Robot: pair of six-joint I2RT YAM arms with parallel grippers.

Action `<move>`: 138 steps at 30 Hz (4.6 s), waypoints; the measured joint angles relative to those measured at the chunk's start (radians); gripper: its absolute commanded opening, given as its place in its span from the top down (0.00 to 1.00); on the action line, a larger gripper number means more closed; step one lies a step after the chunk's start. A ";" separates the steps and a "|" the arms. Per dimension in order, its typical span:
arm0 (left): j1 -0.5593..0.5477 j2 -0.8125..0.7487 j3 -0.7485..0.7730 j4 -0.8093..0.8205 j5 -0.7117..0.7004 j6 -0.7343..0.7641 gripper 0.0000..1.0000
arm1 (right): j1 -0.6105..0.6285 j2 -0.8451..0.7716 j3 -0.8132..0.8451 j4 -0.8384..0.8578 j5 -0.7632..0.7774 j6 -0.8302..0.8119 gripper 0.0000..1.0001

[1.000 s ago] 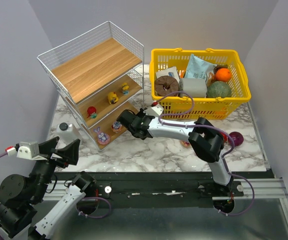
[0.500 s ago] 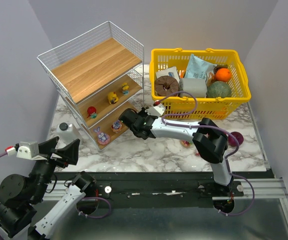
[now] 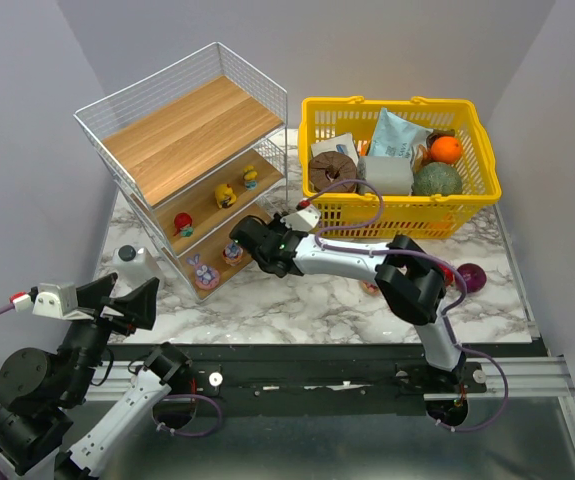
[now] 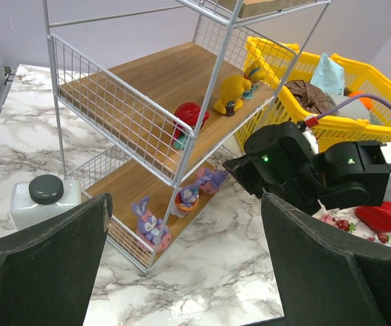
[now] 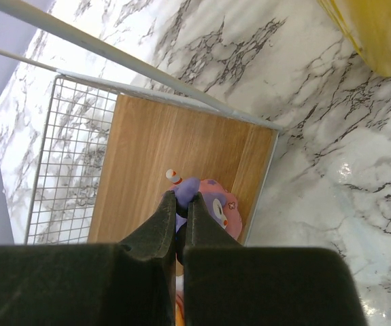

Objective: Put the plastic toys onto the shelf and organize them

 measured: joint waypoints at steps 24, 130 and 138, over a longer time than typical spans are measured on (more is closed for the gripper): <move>-0.023 -0.007 0.000 -0.006 -0.032 0.000 0.01 | 0.007 0.129 0.226 -0.248 0.028 0.061 0.81; -0.045 -0.063 -0.027 -0.056 0.047 -0.105 0.01 | -0.211 -0.861 -0.992 -0.021 -0.233 -0.221 0.99; -0.045 -0.063 -0.026 -0.049 0.047 -0.104 0.01 | -0.211 -0.866 -0.959 -0.018 -0.279 -0.305 1.00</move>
